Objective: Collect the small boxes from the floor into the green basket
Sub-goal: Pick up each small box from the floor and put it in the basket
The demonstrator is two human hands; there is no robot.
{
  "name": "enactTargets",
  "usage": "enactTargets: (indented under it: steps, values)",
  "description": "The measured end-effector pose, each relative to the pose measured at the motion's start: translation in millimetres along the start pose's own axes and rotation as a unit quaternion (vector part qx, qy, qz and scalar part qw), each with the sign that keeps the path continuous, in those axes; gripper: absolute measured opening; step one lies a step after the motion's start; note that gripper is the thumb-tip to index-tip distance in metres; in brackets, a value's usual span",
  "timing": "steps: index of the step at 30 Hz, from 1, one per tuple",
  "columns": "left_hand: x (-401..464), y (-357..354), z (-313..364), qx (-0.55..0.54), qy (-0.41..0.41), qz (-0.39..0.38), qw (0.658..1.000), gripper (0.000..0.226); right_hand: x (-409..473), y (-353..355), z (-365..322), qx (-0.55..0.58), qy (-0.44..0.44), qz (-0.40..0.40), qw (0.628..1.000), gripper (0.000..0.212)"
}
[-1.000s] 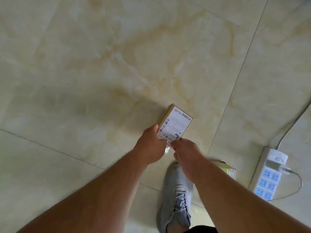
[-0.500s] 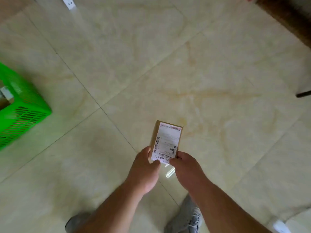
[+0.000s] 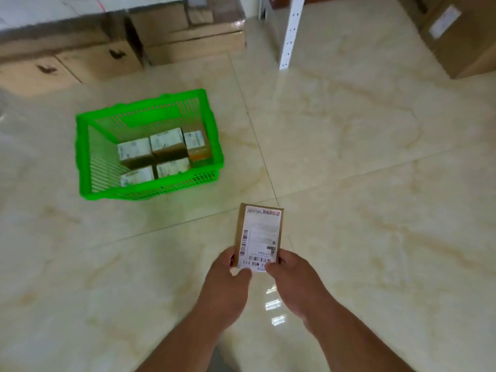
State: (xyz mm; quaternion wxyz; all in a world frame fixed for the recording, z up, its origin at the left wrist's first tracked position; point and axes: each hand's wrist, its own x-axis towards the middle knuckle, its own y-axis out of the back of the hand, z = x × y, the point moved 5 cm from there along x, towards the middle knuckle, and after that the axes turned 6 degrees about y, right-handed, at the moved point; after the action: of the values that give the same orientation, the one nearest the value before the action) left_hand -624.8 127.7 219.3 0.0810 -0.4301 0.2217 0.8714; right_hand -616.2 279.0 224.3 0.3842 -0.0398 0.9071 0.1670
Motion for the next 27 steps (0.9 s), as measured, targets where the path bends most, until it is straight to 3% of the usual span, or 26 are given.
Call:
enactTargets:
  steps: [10,27]
  values:
    - [0.0,195.4,5.6,-0.111,0.012,0.057,0.992,0.037,20.4,-126.8,-155.5,-0.058,0.061,-0.059,0.995,0.043]
    - [130.6,360.4,42.3,-0.158,0.087,0.099,0.979,0.043,177.9,-242.0,-295.9,-0.103,0.067,-0.152,0.981,0.046]
